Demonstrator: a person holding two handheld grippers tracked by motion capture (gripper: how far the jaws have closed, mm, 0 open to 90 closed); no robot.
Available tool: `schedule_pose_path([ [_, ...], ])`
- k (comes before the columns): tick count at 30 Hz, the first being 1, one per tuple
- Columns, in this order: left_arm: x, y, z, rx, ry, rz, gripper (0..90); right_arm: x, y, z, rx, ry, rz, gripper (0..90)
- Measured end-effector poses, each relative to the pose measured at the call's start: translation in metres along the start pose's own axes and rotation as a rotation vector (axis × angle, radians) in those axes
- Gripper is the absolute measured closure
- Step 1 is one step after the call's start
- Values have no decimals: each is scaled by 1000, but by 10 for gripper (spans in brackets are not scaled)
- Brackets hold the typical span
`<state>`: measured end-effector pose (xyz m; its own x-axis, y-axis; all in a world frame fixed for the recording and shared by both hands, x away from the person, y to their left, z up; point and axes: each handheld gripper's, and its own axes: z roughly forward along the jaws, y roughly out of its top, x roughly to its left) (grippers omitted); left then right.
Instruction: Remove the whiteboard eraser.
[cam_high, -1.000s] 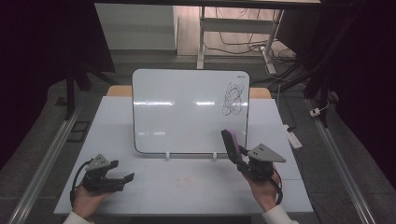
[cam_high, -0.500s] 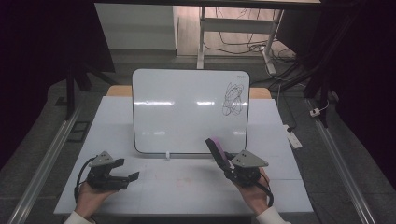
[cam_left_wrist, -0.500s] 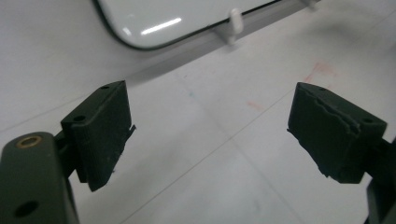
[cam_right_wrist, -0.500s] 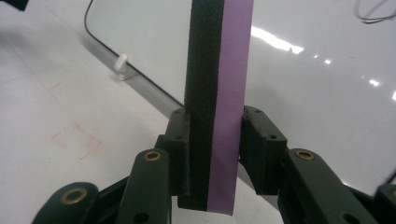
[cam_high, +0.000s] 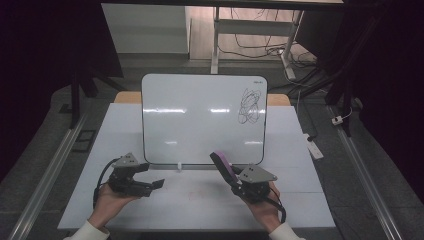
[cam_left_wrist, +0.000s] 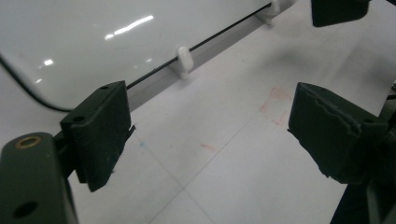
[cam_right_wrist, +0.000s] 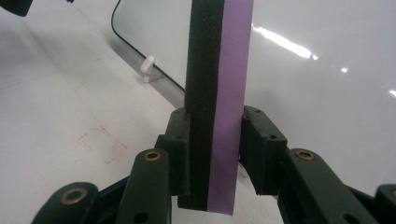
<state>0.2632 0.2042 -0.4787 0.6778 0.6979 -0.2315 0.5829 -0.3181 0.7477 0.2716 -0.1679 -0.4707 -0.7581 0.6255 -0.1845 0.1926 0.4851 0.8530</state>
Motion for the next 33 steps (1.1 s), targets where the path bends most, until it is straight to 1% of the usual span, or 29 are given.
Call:
schedule_pose_path([
  [1,0,0,0,0,0,0,152,1,0,1,0,1,-2,652],
  [2,-2,5,1,7,-17,11,154,1,0,1,0,3,-4,652],
  [3,-2,5,1,7,-17,11,155,2,0,1,2,5,-5,652],
  [4,-5,10,3,8,-31,24,158,3,0,2,3,7,-8,652],
  [7,-9,18,5,9,-51,33,164,5,0,4,7,8,-15,652],
  [9,-10,20,6,9,-57,38,164,6,1,5,9,6,-24,652],
  [11,-13,25,7,17,-62,55,163,7,0,6,10,7,-26,652],
  [12,-17,29,9,22,-72,65,163,8,0,7,12,10,-26,652],
  [14,-18,30,10,26,-79,67,163,10,0,8,17,12,-34,652],
  [15,-20,34,12,32,-90,73,163,12,0,9,20,14,-40,652],
  [19,-23,40,15,36,-104,67,150,17,1,13,26,20,-58,652],
  [20,-24,45,18,31,-123,62,150,20,0,15,32,21,-76,652],
  [21,-25,47,20,30,-134,58,150,22,0,16,35,24,-79,652],
  [22,-25,47,20,30,-134,58,151,23,0,17,37,26,-85,652],
  [23,-25,51,24,31,-153,48,152,24,1,18,38,28,-88,652],
  [24,-25,51,24,31,-153,48,151,26,1,18,39,28,-96,652],
  [26,-26,57,32,31,-175,35,150,28,1,19,40,31,-103,652],
  [30,-30,62,38,40,-191,43,153,31,1,20,36,38,-110,652],
  [33,-35,68,45,55,-207,60,159,34,1,20,33,39,-122,651],
])
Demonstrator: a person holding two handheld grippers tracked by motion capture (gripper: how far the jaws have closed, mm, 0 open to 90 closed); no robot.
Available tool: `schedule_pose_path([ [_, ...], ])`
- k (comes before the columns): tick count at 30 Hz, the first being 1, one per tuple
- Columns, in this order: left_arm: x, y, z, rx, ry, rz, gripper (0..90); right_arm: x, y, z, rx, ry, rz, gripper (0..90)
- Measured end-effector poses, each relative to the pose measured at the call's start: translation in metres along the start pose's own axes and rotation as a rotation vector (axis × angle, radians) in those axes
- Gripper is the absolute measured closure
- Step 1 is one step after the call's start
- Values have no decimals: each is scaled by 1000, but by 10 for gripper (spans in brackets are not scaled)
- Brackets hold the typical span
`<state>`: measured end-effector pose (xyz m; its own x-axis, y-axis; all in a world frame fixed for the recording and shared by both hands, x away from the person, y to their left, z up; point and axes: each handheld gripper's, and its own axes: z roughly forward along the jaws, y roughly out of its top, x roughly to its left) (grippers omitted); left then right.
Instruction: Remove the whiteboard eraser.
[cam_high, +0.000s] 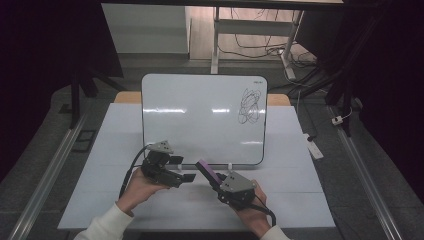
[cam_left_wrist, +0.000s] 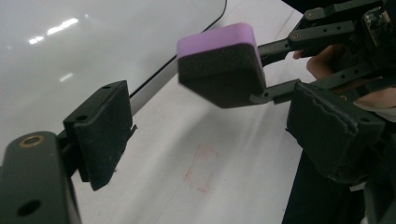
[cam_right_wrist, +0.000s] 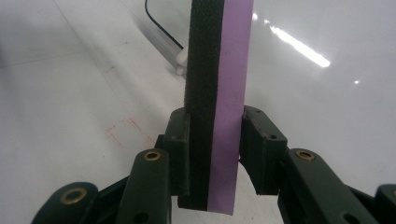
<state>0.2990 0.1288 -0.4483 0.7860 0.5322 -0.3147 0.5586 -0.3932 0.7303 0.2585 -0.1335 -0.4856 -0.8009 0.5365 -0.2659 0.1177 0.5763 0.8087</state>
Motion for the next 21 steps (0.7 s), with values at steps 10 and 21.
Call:
schedule_pose_path([
  [10,6,10,16,29,-64,-7,216,9,2,1,-9,-19,-73,651],
  [21,11,11,29,70,-134,-18,362,18,4,1,-15,-41,-140,650],
])
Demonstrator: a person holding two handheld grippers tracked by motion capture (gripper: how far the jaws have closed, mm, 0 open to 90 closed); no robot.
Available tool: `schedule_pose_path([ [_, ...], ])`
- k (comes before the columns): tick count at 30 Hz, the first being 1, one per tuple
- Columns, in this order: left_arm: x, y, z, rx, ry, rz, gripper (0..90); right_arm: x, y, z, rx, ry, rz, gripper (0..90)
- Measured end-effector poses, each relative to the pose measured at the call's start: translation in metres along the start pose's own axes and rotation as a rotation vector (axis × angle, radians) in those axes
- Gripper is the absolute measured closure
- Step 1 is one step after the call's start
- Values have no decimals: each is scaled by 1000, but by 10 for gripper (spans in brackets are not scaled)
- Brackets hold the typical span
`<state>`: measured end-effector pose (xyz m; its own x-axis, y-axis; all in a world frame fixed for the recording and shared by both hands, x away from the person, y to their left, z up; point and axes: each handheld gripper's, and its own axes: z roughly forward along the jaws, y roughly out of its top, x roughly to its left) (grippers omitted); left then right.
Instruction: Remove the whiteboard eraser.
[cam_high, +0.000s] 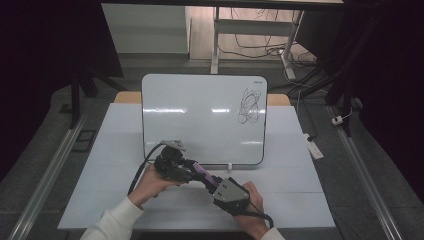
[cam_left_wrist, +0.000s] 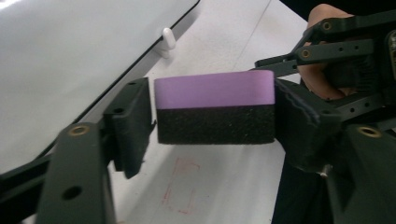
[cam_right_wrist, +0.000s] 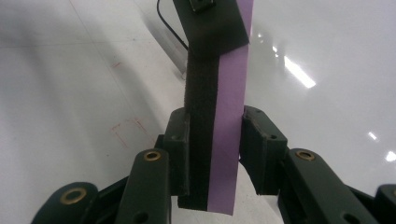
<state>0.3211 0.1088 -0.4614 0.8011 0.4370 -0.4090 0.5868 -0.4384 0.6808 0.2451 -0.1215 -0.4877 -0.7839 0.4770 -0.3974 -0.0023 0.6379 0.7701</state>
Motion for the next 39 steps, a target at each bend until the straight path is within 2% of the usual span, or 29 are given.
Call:
schedule_pose_path([
  [7,2,-1,0,21,-9,-8,382,1,-1,1,10,12,-17,648],
  [11,2,-2,-1,14,-12,1,387,0,-1,1,4,33,3,638],
  [14,3,-3,-1,5,-31,10,390,-1,-1,1,3,48,16,623],
  [16,2,-3,-2,7,-21,23,391,-3,0,0,3,76,33,565],
  [18,2,-4,-3,9,-5,40,392,-8,0,-1,-19,118,75,499],
  [21,1,-4,-4,4,-1,53,392,-16,-1,-5,-60,176,128,456],
  [22,-1,-4,-5,5,2,78,392,-19,-1,-7,-77,193,150,448],
  [23,-1,-4,-5,5,2,78,392,-22,-1,-9,-87,209,171,439],
  [25,-4,-5,-5,12,3,111,392,-27,-1,-12,-102,230,196,420],
  [28,-5,-5,-7,5,-1,129,392,-36,-3,-14,-96,271,216,389],
  [30,-5,-5,-7,2,-7,143,392,-40,-5,-14,-99,305,246,378],
  [34,-8,-5,-10,2,-11,178,392,-46,-7,-13,-95,338,272,348],
  [39,-9,-6,-15,-9,-47,218,392,-56,-10,-14,-94,411,308,309],
])
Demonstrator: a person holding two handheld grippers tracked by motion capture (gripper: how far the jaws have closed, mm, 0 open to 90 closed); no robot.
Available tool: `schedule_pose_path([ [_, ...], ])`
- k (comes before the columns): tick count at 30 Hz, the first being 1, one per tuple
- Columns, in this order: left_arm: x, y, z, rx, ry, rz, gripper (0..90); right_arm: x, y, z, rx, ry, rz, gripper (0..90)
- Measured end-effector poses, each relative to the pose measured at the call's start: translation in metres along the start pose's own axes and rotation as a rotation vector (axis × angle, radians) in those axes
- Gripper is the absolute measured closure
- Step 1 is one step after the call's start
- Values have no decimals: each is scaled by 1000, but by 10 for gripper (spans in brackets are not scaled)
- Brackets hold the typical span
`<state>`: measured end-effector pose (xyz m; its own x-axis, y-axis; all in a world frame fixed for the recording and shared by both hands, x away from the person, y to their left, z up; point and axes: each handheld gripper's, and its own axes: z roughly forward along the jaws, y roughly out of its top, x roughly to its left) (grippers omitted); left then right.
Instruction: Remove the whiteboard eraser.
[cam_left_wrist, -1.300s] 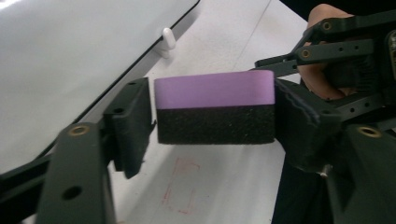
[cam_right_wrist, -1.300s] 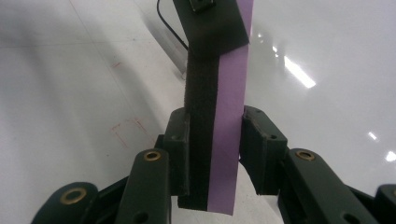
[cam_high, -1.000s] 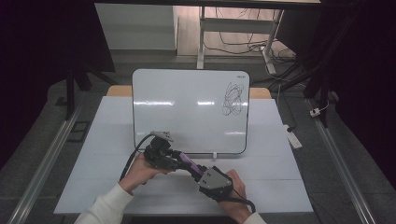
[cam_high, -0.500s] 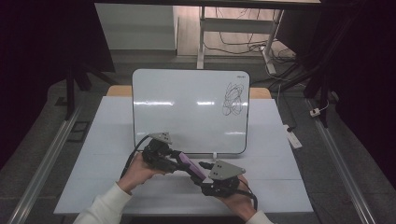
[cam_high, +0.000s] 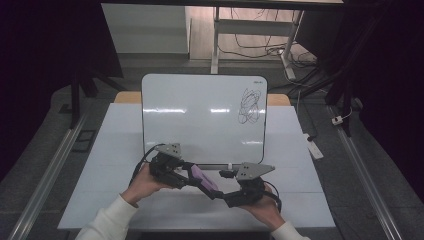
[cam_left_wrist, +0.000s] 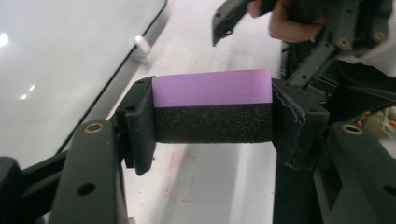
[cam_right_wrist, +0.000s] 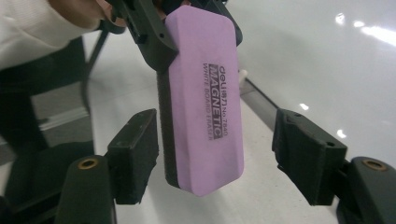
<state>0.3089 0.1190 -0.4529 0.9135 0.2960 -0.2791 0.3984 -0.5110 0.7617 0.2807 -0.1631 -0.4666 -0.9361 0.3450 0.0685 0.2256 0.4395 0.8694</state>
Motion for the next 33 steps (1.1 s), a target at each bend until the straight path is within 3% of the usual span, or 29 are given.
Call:
schedule_pose_path([
  [5,-5,-1,0,6,-25,45,391,-8,0,-3,7,94,62,297],
  [7,-8,-1,1,6,-36,60,391,-9,0,-4,11,111,69,303],
  [9,-9,0,1,7,-41,76,391,-10,1,-3,12,152,75,308],
  [19,-20,1,9,27,-86,151,391,-8,2,7,64,223,77,302],
  [25,-26,2,12,34,-118,204,391,-5,1,14,90,323,74,355],
  [31,-28,2,13,32,-127,218,391,-3,0,16,93,348,72,393],
  [33,-28,2,13,34,-123,219,391,-2,0,16,97,336,69,399],
])
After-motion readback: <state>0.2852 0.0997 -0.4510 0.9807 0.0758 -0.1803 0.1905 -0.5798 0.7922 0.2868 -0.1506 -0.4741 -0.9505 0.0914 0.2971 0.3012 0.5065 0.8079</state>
